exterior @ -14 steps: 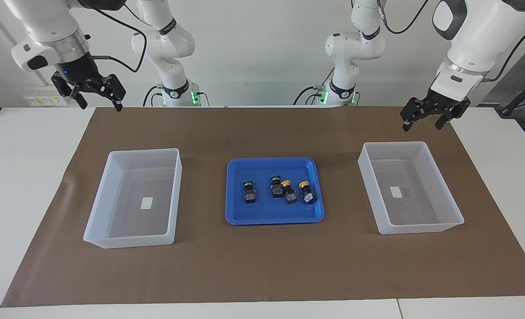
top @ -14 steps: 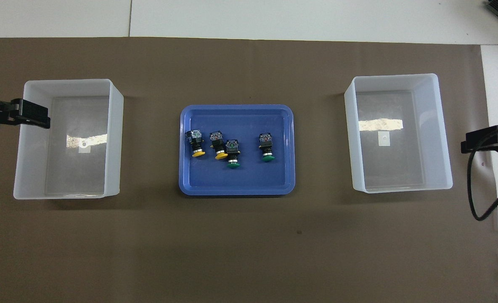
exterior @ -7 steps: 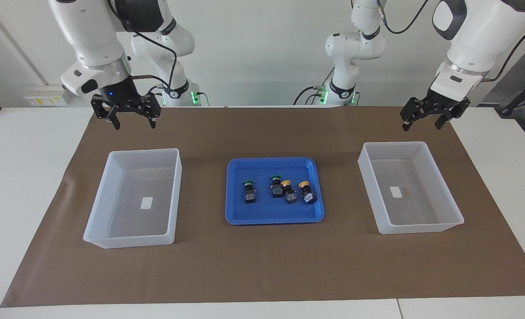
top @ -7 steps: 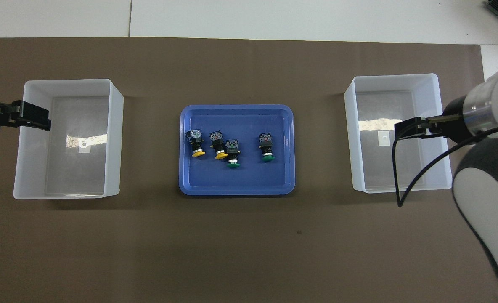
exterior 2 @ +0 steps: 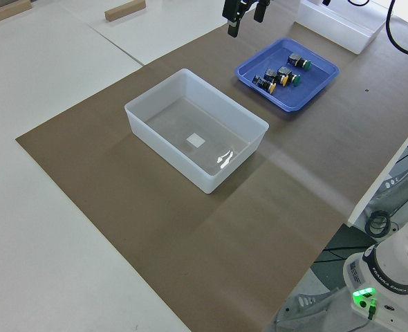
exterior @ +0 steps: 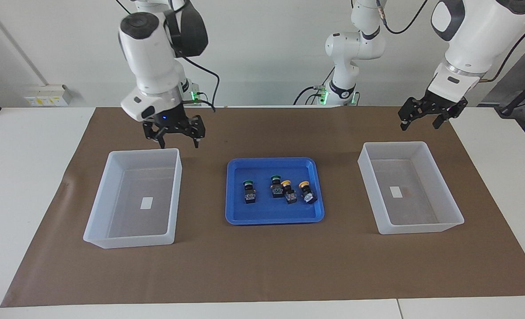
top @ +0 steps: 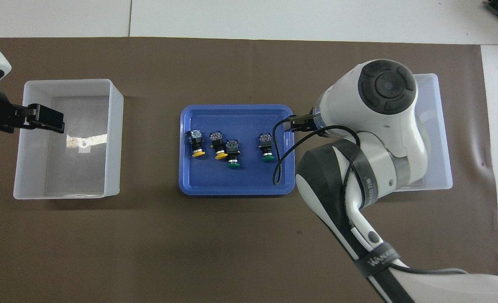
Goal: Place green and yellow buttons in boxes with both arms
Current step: 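Reach the right gripper to a green button while the left gripper reaches a yellow button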
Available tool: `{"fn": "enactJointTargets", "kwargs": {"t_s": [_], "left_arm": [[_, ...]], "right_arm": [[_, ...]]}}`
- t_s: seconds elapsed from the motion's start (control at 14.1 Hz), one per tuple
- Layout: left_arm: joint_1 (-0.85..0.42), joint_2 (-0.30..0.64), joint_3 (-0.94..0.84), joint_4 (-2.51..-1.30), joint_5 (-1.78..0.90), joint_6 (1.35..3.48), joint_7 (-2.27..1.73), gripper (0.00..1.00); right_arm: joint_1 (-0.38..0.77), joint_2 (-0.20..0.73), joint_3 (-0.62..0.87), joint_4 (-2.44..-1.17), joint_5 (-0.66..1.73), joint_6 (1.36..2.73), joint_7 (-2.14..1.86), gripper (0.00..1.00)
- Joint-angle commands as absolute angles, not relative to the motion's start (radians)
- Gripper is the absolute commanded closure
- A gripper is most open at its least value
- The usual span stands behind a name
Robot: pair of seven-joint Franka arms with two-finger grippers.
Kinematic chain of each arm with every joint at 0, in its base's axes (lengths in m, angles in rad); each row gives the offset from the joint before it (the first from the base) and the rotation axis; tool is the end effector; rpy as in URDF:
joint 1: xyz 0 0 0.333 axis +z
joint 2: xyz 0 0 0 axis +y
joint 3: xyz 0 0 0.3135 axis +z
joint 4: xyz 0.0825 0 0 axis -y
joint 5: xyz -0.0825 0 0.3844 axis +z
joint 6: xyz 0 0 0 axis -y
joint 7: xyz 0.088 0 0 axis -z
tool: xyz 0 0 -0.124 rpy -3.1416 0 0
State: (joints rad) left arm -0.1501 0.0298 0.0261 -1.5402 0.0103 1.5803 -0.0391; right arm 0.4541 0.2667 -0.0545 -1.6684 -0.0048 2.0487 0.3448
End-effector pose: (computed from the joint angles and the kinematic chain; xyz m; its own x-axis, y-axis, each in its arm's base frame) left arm 0.5612 -0.0689 0.6036 0.9963 -0.0849 0.0107 -0.0848 -0.9963 -0.0107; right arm 0.5999 0.2560 0.4408 0.9919 0.0579 0.1134 0.0606 -0.9979 -0.0207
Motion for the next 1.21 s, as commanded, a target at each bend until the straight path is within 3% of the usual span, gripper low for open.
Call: {"fn": "enactJointTargets", "kwargs": {"t_s": [0.0, 0.35, 1.06, 1.13], "left_arm": [[-0.196, -0.021, 0.031, -1.615, 0.006, 1.604, -0.038, 0.00], [-0.299, -0.087, 0.029, -1.843, 0.006, 1.856, -0.119, 0.00], [-0.400, 0.048, 0.028, -2.048, -0.031, 2.304, -0.300, 0.00], [-0.403, 0.052, 0.028, -2.055, -0.035, 2.316, -0.307, 0.00]], "right_arm": [[0.495, 0.325, -0.058, -1.667, 0.017, 2.127, 0.357, 0.00], [0.548, 0.408, -0.058, -1.718, 0.008, 2.302, 0.359, 0.00], [0.577, 0.468, -0.060, -1.792, -0.005, 2.410, 0.348, 0.00], [0.577, 0.468, -0.058, -1.792, -0.005, 2.408, 0.348, 0.08]]}}
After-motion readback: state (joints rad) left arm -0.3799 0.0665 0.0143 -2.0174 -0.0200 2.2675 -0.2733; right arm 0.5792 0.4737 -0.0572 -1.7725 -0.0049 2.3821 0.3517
